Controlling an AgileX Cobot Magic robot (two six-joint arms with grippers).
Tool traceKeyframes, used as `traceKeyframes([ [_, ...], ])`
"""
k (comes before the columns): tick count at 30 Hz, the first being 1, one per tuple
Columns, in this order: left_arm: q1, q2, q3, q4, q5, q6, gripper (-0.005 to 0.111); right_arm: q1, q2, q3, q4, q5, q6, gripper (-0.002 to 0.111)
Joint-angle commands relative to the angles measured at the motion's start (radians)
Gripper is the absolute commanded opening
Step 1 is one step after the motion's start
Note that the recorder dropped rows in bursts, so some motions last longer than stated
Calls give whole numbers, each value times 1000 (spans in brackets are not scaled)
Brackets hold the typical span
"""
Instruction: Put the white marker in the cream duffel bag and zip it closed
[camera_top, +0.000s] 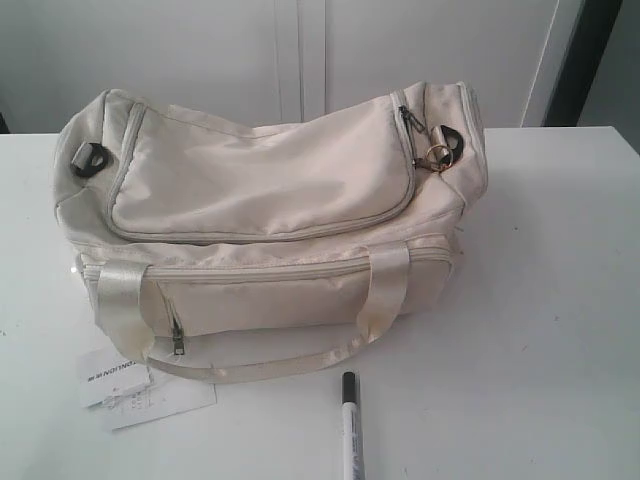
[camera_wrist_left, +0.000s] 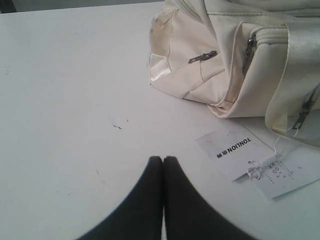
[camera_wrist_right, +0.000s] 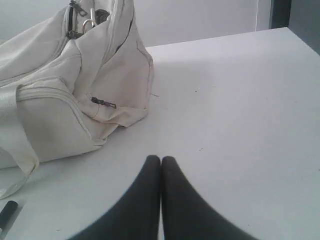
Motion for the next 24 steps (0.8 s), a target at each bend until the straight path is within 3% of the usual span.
traceKeyframes([
  [1,1,-5,4,-7,4,0,0,4,-5,5,-45,-10,-14,0],
  [4,1,-5,4,-7,4,0,0,4,-5,5,-45,-80,-14,0],
  [12,1,-5,4,-7,4,0,0,4,-5,5,-34,-480,0,0],
  [17,1,-5,4,-7,4,0,0,4,-5,5,-22,-693,159,0],
  [21,1,-5,4,-7,4,0,0,10,-5,5,-22,-772,336,0],
  [24,1,-5,4,-7,4,0,0,10,-5,-21,-80,-779,339,0],
])
